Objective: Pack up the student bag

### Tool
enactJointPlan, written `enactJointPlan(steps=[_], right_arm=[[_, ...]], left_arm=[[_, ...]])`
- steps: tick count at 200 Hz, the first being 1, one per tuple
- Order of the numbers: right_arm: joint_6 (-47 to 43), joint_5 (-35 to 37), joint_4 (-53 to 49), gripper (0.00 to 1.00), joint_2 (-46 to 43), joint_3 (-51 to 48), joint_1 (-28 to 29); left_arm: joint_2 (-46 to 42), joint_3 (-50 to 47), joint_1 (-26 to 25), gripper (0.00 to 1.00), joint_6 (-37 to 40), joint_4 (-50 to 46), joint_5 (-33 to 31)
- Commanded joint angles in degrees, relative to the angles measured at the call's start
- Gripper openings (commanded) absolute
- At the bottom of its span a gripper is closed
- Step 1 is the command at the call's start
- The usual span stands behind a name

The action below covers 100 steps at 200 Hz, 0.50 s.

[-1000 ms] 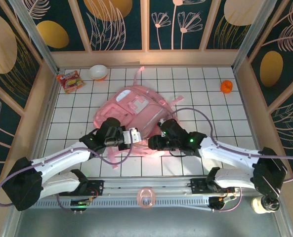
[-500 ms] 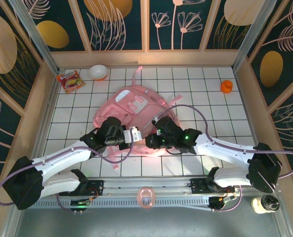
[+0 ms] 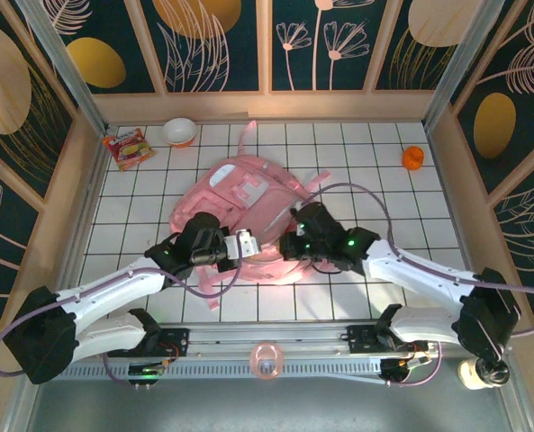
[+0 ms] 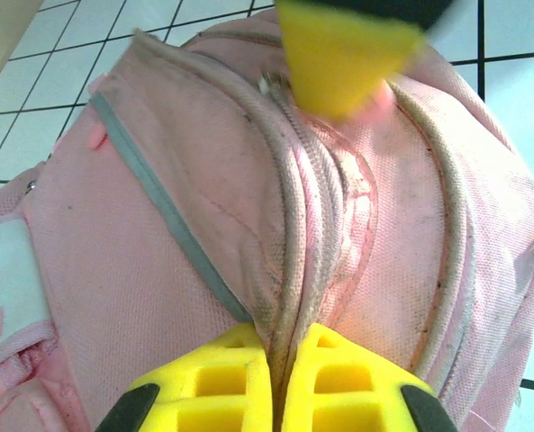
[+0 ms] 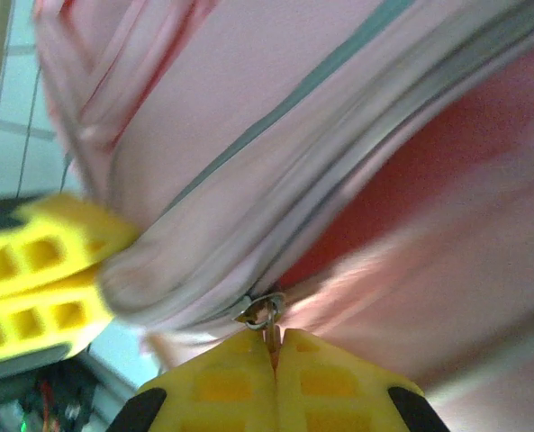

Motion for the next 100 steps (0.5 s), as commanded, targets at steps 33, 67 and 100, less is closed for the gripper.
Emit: enactJointPlan(steps=[33,67,100], right_arm=[[1.5,0.9,-1.7,0.00,-3.4,-3.6,-2.8],[3.2,-0.1,1.4,0.00,-3.1,-5.2,-1.2],[3.5,-1.2,2.7,0.00,-2.1,-6.3,-1.0]], left_arm=[[-4.4,0.0,1.2,0.32,-12.2,0.3,-0.1],[-7.6,2.8,1.4,0.73,-42.0,-3.5,-12.9],[-11.1,0.1,8.2,0.85,-59.9,-10.1,-17.2]])
